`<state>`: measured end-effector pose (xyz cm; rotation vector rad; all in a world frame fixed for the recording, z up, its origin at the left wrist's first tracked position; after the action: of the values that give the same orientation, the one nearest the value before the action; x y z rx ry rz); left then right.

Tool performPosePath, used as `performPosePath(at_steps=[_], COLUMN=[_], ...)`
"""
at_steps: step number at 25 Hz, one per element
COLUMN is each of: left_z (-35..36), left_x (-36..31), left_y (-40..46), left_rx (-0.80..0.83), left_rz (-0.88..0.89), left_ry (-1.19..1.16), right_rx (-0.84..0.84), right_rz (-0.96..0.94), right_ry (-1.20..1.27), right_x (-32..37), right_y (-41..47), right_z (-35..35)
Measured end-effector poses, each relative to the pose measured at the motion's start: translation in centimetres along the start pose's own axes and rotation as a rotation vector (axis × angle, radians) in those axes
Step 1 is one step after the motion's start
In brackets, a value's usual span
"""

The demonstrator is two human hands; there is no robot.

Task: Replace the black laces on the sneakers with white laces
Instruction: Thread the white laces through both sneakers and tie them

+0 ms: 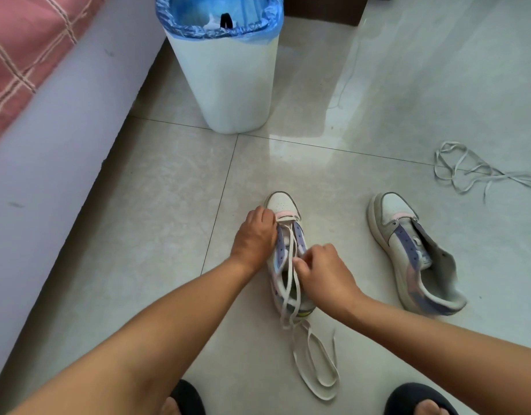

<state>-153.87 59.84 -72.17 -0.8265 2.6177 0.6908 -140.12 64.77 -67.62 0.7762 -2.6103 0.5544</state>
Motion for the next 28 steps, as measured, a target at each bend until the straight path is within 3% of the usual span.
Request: performPosePath(at_steps=[2, 5, 6, 8, 15, 20, 24, 28], left_z=[-0.1, 0.0, 0.3, 0.5, -0.9, -3.3, -4.0, -2.0], left_x=[0.2, -0.2, -0.6, -1.1, 0.6, 0.1, -2.2, -1.9], left_y=[-0.1, -0.3, -0.4, -0.4, -2.5, -5.9, -7.9, -6.8], left_rx=[0.08, 0.088, 0.086, 0.088, 0.181, 0.39, 0.476, 0.586], left_rz=[-0.091, -0.6, -0.684, -0.657, -0.262, -0.489, -0.328, -0.564], left_ry=[-0.028, -0.103, -0.107, -0.092, -0.292, -0.397, -0.21, -0.046], right_rx=[0.077, 0.192, 0.192, 0.144, 0.05, 0.073, 0.082, 0.279], right_rz=[0.154, 0.374, 0.464, 0.543, 0.532, 0.513, 0.335, 0.365], right_ry=[0.023, -0.001, 0.043, 0.117, 0.195, 0.264, 0.213, 0.707], right_x=[-0.7, -0.7, -0.8, -0.5, 0.4, 1.3, 2.1, 3.2], right_y=[-0.7, -1.7, -1.8, -1.7, -1.9, -2.2, -2.1, -2.4], right_z=[0.1, 1.3, 1.8, 2.4, 3.2, 2.7, 1.2, 0.2])
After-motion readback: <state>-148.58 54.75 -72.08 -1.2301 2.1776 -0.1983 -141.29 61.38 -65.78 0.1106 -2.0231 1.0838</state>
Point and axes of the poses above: each hand's wrist, its own y-axis towards the middle knuckle, its own z-axis out of the palm, x = y × z, the point moved 5 cm from there along y, towards the middle knuckle, and after that the axes turned 12 degrees about -x, right-handed, at the moved point
